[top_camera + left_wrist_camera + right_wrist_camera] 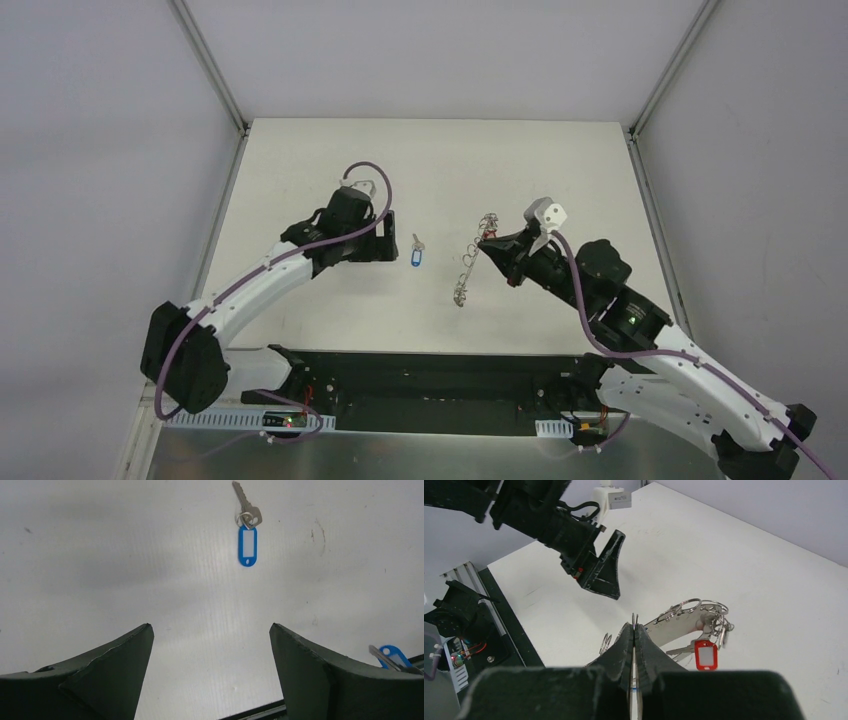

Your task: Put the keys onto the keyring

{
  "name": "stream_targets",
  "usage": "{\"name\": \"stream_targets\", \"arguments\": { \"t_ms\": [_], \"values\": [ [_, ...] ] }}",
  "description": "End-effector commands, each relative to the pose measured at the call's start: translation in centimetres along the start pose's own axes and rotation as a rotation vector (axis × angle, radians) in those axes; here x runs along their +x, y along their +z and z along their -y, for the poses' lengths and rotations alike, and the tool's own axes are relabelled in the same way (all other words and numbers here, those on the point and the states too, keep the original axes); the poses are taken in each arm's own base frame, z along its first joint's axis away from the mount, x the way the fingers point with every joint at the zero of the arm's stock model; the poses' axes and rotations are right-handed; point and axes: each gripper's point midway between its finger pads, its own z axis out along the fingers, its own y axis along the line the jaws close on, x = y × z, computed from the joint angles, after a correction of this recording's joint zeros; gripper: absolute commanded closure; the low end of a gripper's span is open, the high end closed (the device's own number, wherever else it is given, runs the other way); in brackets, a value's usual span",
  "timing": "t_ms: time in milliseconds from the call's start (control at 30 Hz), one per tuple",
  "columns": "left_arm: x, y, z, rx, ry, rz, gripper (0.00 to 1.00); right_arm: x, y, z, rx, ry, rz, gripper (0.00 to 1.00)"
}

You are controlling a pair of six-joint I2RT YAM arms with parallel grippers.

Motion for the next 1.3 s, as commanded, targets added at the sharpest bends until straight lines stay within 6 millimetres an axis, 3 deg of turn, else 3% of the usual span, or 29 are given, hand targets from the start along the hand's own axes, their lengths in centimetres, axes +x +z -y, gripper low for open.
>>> {"name": "stream_targets", "arguments": {
  "t_ms": [0, 167, 567, 833, 1267],
  "values": [
    [-4.5, 2.5, 3.5, 0.101, 0.064, 0.094, 0.16, -2.2, -1.9, 0.4, 0.056, 0.1, 0.055, 1.0],
    [-5.0, 6.7, 5.2, 0.149, 0.215, 0.031, 0.29, -1.7, -3.4, -1.2, -0.019, 0.136, 0.008, 1.0],
    [-3.3, 12.9, 8.1, 0.364, 0.545, -0.1, 0.31, 0.0, -6.5, -2.3, -0.074, 0.148, -0.033, 1.0],
    [-0.8, 14.3, 9.2, 0.51, 0.606, -0.185, 0.36, 0.4, -8.0, -2.4, -0.082, 0.133, -0.037, 1.0],
    [1.0, 14.9, 6.7, 0.443, 0.623, -0.249, 0.45, 1.0, -8.3, -3.0, -0.115, 0.143, -0.036, 1.0]
  ]
}}
